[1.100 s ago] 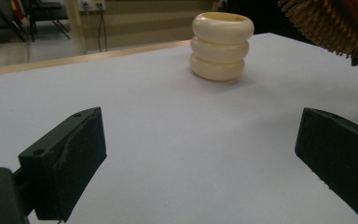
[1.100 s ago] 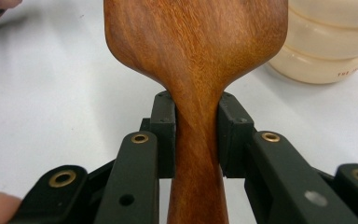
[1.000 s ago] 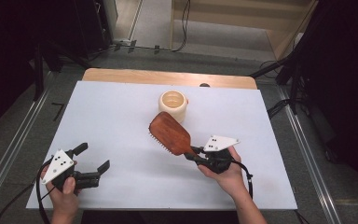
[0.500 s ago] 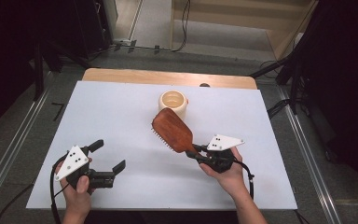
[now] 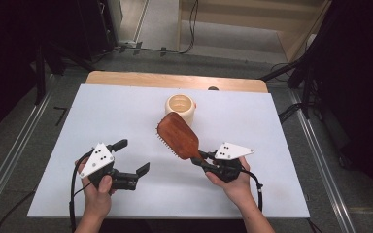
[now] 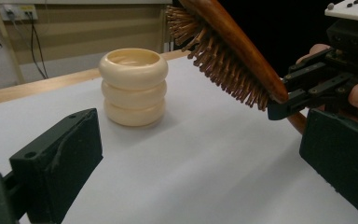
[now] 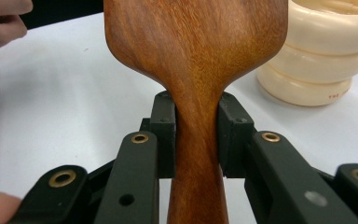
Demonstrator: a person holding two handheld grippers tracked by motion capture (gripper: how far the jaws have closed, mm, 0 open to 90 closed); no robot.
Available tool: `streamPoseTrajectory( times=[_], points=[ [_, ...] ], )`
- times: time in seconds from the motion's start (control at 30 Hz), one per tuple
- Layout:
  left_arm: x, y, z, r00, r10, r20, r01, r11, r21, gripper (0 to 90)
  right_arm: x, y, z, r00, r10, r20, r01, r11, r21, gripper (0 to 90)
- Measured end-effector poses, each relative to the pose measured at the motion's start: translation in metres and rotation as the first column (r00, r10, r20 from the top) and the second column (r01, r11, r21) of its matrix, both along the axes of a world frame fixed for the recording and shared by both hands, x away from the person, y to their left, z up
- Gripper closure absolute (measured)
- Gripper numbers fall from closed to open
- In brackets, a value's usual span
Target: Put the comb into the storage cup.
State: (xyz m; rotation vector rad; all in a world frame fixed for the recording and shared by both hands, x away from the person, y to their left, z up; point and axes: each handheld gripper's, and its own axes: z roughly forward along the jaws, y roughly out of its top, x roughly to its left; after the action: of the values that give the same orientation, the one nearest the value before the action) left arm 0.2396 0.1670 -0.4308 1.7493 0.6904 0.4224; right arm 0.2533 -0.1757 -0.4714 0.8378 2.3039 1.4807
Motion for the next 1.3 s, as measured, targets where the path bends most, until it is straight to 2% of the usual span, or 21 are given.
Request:
streamPoseTrajectory(
  times=[0.17,0.3,0.53,0.63,0.8,1.0,1.07,1.23,1.3],
  points=[
    [0.004,-0.013,0.002,0.9999,-0.015,-0.004,0.015,0.9998,-0.014,0.0,-0.001,0.001,-0.002,1.0,-0.004,0.007,0.004,1.0,0.008,69.8],
    [0.008,-0.023,0.002,0.9991,-0.038,-0.018,0.037,0.9975,-0.06,0.0,-0.002,0.002,-0.003,0.9998,-0.009,0.016,0.008,1.0,0.017,69.9],
    [0.014,-0.037,0.004,0.998,-0.056,-0.027,0.055,0.9973,-0.05,0.0,-0.003,0.004,-0.005,0.9996,-0.004,0.028,0.003,0.999,0.036,69.8],
    [0.018,-0.044,0.006,0.9974,-0.055,-0.045,0.052,0.9965,-0.066,0.0,-0.004,0.006,-0.005,0.9994,0.0,0.035,-0.001,0.999,0.037,69.8],
    [0.024,-0.055,0.01,0.9963,-0.044,-0.074,0.039,0.9969,-0.069,0.0,-0.007,0.011,-0.006,0.9993,0.006,0.038,-0.008,0.999,0.039,69.8],
    [0.029,-0.065,0.011,0.9955,-0.03,-0.09,0.023,0.9969,-0.076,0.0,-0.009,0.017,-0.008,0.9986,0.017,0.05,-0.019,0.999,0.041,69.8],
    [0.03,-0.068,0.01,0.9954,-0.011,-0.095,0.004,0.9972,-0.075,0.0,-0.01,0.018,-0.007,0.9984,0.02,0.052,-0.023,0.999,0.048,69.8],
    [0.035,-0.073,0.008,0.9908,-0.009,-0.135,-0.002,0.9969,-0.079,0.0,-0.013,0.02,-0.005,0.9978,0.023,0.062,-0.027,0.998,0.057,69.8],
    [0.035,-0.075,0.008,0.9906,-0.011,-0.136,-0.001,0.9964,-0.085,0.0,-0.013,0.021,-0.005,0.9977,0.024,0.063,-0.027,0.998,0.062,69.8]
  ],
)
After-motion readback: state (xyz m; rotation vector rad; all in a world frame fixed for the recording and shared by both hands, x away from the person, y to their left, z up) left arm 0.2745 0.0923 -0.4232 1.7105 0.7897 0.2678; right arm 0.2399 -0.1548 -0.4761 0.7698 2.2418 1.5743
